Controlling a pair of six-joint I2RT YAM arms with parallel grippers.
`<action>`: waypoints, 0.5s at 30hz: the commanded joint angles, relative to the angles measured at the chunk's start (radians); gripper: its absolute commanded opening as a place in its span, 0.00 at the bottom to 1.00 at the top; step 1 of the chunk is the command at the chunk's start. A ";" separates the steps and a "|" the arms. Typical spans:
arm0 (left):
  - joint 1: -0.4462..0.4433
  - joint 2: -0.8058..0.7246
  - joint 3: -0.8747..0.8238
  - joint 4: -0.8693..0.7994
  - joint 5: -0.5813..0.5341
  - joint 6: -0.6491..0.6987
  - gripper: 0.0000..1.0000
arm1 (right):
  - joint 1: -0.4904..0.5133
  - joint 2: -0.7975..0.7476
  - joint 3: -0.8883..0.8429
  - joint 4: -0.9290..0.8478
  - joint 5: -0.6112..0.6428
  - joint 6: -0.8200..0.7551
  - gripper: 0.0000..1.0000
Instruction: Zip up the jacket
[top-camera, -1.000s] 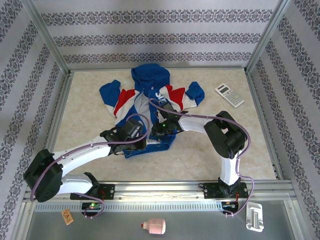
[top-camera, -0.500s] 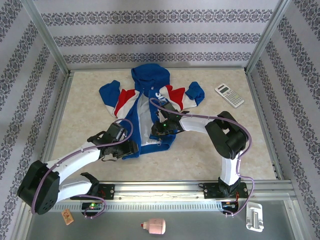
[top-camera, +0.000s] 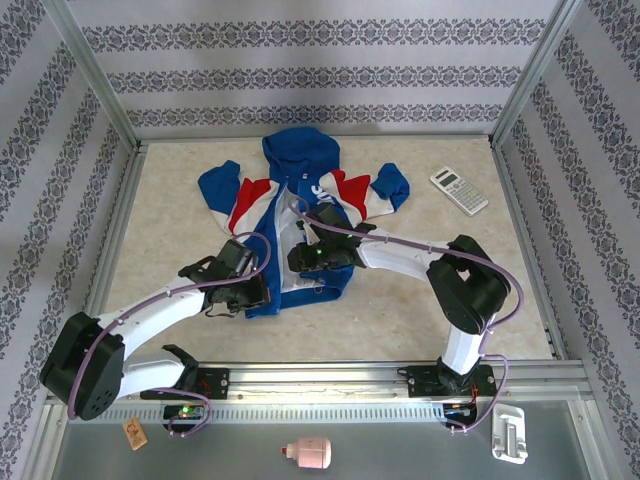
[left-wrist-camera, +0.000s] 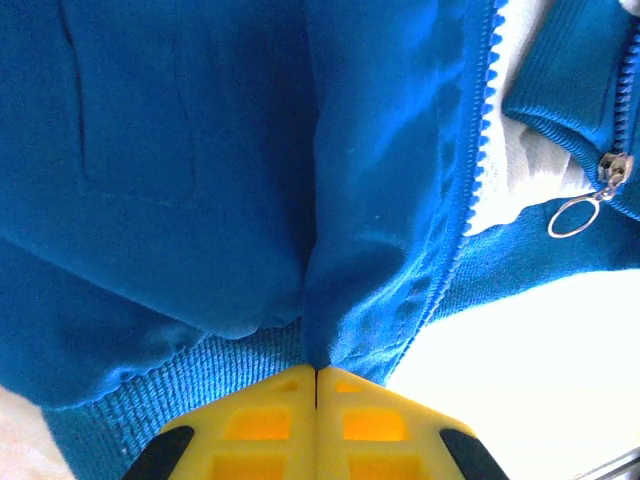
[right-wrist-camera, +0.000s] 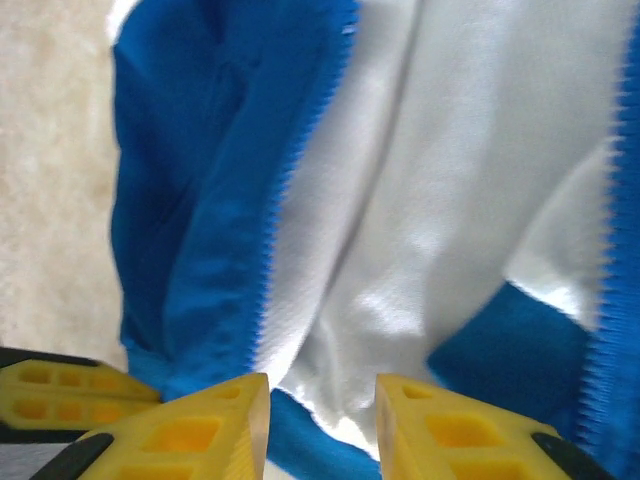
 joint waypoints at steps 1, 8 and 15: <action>0.016 -0.018 -0.038 0.057 0.023 -0.012 0.05 | 0.019 0.033 -0.010 0.114 -0.096 0.091 0.34; 0.025 0.009 -0.053 0.098 0.055 -0.011 0.04 | 0.058 0.100 -0.005 0.191 -0.145 0.162 0.35; 0.029 0.019 -0.061 0.118 0.064 -0.009 0.04 | 0.062 0.132 0.000 0.183 -0.135 0.179 0.39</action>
